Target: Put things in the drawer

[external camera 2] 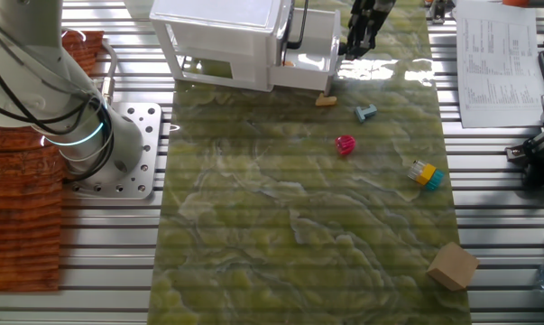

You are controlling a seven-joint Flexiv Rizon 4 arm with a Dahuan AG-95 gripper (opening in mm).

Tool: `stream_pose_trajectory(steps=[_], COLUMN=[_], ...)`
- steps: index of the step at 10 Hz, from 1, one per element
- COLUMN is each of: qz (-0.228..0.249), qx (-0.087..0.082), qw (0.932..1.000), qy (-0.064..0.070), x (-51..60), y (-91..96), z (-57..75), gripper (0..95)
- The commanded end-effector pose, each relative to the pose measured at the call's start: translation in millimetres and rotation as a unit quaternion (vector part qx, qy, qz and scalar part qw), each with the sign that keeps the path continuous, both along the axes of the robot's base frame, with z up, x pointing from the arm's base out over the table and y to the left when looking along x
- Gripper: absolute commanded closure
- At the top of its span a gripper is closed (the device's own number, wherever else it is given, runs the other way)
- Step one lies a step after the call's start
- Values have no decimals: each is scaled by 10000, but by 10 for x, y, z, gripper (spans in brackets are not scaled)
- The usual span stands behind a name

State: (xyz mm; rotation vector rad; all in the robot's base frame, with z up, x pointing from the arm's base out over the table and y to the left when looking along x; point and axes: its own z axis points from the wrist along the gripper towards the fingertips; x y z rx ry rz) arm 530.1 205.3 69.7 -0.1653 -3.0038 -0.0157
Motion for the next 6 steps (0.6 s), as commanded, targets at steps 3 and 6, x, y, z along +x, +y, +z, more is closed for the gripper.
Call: stream_pose_trajectory(steps=[3, 6], qz=[3, 57], qx=[-2, 14], qw=[10000, 10000], qy=[4, -27], x=[-27, -57], y=[14, 18], z=[-3, 7], gripper=[950, 950])
